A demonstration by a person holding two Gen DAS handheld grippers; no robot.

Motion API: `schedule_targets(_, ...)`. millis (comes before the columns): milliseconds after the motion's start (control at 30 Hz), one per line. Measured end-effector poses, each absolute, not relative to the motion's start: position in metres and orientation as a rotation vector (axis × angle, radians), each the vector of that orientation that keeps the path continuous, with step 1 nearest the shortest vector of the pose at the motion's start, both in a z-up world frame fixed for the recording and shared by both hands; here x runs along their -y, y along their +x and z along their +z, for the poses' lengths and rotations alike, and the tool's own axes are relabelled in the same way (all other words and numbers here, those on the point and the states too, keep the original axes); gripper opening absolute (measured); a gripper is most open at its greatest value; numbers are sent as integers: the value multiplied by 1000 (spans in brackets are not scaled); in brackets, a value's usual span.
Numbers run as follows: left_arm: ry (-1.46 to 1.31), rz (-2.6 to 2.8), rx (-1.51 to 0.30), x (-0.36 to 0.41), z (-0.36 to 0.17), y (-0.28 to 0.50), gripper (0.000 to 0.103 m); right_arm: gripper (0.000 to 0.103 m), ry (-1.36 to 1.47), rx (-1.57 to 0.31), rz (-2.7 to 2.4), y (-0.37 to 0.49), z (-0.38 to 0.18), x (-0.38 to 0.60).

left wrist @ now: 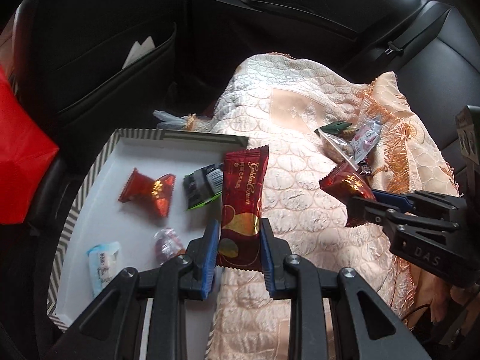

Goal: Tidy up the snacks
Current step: 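Carry the red candy bar and dark red candy over the tray with both grippers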

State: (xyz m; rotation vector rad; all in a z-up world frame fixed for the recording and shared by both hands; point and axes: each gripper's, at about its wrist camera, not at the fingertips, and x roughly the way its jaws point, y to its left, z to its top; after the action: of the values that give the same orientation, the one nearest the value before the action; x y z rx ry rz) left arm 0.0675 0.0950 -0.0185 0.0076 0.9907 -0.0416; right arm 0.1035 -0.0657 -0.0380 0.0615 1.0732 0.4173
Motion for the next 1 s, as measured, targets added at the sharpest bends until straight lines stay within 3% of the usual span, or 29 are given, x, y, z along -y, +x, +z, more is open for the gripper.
schedule_targets(1000,-127,169,-983,-196,-18,13,29,28,-71,-1046,597,62,-8,-28)
